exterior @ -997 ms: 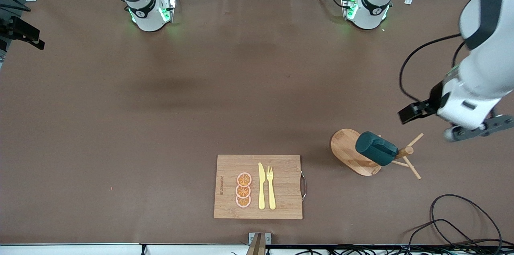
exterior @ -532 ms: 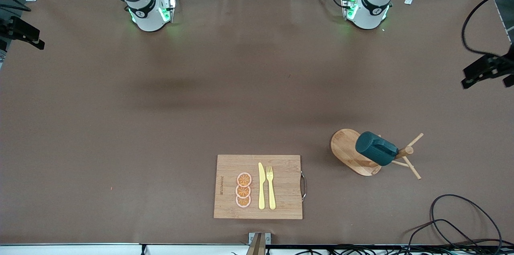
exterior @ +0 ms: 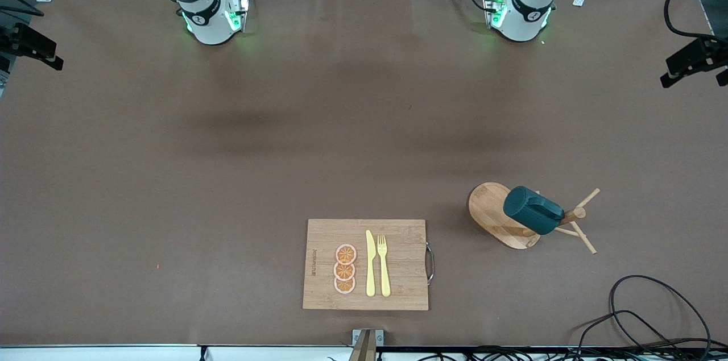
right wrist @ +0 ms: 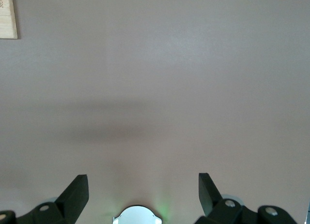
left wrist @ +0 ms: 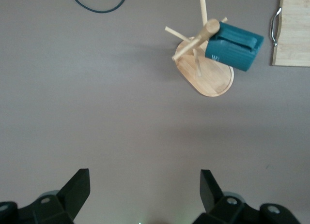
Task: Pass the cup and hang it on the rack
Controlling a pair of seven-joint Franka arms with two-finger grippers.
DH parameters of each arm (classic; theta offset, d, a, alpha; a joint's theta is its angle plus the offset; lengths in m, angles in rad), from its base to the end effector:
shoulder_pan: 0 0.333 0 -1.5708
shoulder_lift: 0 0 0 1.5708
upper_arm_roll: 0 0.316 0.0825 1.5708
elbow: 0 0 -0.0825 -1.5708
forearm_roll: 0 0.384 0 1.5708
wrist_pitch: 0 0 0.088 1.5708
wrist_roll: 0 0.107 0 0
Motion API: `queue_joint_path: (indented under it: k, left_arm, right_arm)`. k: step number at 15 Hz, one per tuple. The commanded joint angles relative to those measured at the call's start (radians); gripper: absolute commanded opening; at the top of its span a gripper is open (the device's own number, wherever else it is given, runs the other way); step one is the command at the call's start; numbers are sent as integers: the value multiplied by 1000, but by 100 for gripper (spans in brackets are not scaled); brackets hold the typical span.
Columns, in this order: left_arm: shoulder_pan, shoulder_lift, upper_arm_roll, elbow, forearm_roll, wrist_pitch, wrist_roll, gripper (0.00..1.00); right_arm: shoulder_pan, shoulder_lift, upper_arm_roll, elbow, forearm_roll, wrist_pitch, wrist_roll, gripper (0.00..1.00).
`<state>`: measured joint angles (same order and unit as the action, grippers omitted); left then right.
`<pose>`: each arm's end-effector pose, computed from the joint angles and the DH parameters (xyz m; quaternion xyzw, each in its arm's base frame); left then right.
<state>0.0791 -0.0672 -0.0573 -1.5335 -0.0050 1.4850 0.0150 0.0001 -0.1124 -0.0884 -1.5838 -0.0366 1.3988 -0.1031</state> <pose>0.5243 0.0096 0.6705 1.0000 0.0032 0.0093 0.0004 0.4980 -0.0515 0.6632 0.9992 0.0054 -0.0376 0.0096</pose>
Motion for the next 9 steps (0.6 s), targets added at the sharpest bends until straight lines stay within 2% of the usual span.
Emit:
queue_joint_path:
  k: [1,7,9]
  left_arm:
    - [30,-97,-26,-129,-13,47,-3,100]
    - [-4,-125,-30,-149,-16,46,-6,100]
    - [-4,-125,-38,-149,-71,47,-49,100]
  right_arm:
    - [0,-23,1,-18,-9,2,-9,100]
    - [1,-23,1,-18,-9,2,-9,100]
    - [1,-23,1,-19,-9,2,-9,100]
